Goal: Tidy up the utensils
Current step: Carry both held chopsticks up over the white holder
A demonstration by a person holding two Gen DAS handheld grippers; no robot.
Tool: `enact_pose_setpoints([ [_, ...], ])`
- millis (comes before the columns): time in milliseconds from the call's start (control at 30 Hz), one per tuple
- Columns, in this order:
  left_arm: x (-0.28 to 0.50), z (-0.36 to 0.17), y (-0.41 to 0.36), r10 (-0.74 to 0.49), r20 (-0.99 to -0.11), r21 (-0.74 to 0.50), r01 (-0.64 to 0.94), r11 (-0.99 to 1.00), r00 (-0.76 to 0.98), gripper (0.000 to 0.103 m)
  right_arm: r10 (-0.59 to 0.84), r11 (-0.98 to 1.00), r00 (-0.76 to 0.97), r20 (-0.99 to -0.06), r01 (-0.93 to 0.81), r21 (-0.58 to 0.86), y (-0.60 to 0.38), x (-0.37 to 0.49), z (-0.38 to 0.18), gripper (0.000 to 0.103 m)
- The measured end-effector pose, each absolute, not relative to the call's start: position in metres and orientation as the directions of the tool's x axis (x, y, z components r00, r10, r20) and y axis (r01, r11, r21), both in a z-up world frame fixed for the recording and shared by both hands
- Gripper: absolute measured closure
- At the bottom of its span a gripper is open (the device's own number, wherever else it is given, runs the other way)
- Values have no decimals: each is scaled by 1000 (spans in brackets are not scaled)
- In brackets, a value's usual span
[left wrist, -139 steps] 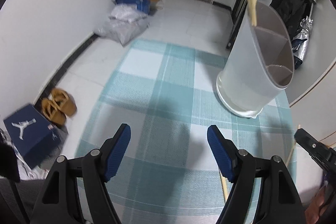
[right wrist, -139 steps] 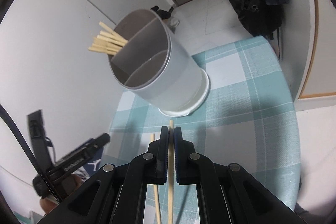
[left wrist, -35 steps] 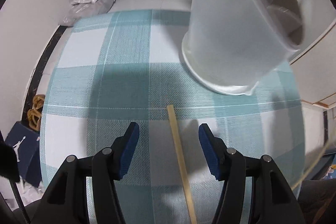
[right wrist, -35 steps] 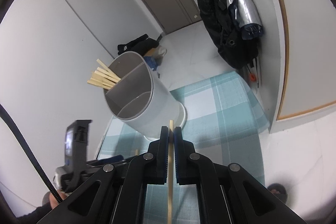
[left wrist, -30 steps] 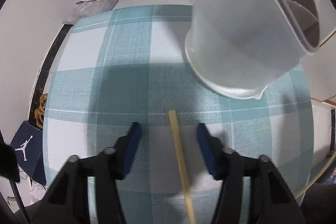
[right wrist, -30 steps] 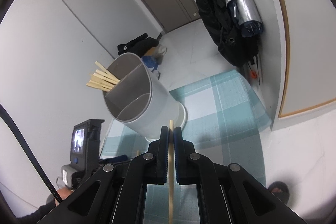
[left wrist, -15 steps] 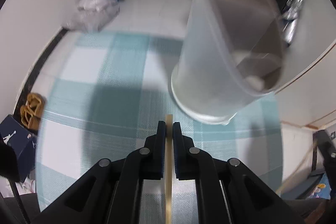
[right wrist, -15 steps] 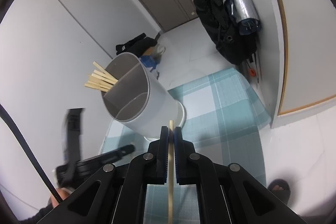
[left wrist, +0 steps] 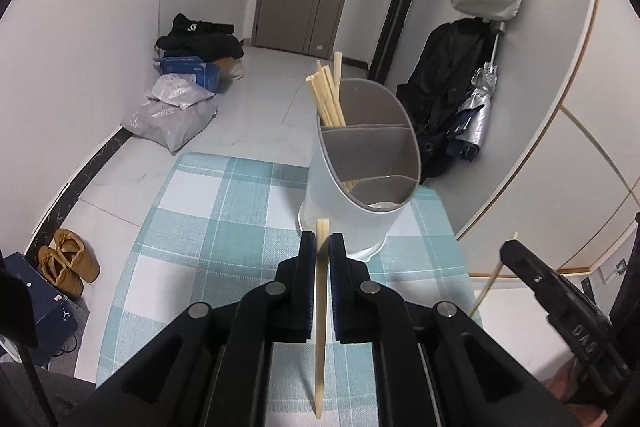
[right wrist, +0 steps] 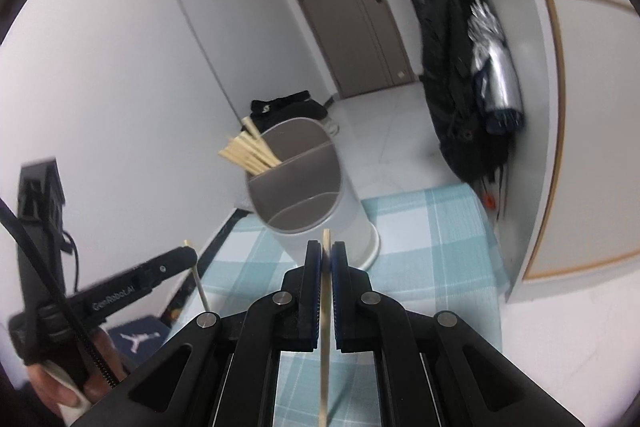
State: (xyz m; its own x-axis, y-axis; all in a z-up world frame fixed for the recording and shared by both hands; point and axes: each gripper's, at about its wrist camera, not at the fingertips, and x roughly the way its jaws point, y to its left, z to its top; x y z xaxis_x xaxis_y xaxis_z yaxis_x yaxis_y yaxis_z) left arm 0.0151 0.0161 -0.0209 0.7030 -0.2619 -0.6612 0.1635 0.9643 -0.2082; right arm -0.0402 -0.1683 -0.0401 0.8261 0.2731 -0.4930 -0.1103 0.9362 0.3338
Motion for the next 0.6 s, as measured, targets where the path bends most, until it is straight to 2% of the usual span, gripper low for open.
enact_pose_setpoints([
  [167,10,-12,15,-256,-663,-197,166,966,704,100,272,950,842,-466,-159,267,-152,-51,-32,99],
  [600,1,2,10,-272,-676,-191,193,962,685,100,267,945,858,-439,-144,293,-155,-50,-23,99],
])
